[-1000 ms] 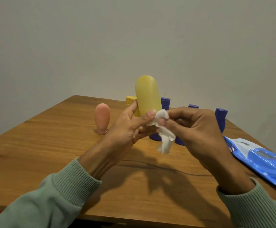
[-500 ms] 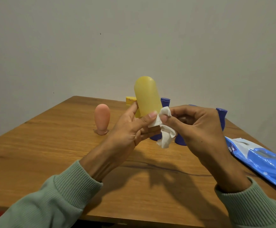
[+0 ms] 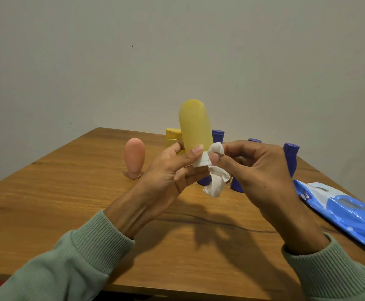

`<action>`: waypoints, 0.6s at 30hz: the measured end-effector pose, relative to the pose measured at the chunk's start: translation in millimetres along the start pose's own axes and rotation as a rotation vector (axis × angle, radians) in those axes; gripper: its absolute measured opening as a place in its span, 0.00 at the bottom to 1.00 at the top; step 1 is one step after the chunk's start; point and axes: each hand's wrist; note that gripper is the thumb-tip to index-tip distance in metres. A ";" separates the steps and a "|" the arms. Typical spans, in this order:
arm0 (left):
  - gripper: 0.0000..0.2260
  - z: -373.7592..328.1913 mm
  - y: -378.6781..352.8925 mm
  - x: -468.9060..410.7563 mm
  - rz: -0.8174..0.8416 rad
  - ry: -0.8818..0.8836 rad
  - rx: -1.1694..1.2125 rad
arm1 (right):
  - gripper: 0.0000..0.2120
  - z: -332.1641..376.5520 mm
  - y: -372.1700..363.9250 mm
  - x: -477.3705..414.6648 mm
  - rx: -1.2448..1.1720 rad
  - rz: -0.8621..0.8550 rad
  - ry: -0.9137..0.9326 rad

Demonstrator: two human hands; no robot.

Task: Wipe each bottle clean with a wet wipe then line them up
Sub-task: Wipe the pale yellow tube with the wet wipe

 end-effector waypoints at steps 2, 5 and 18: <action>0.22 0.8 1.2 -1.5 -0.013 0.009 -0.011 | 0.06 -0.8 0.6 -0.6 -0.004 -0.005 0.015; 0.21 2.7 2.5 -5.4 -0.049 0.001 -0.012 | 0.07 -2.6 0.7 -1.1 0.009 -0.006 0.028; 0.24 1.0 0.0 -2.9 -0.143 -0.018 -0.002 | 0.09 -11.9 -3.5 0.9 0.337 0.017 0.220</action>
Point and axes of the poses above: each hand's wrist, its own x-axis away from the middle knuckle, its own y-axis out of the back of the hand, z = x × y, and after that the axes turned 8 degrees about y, right-handed
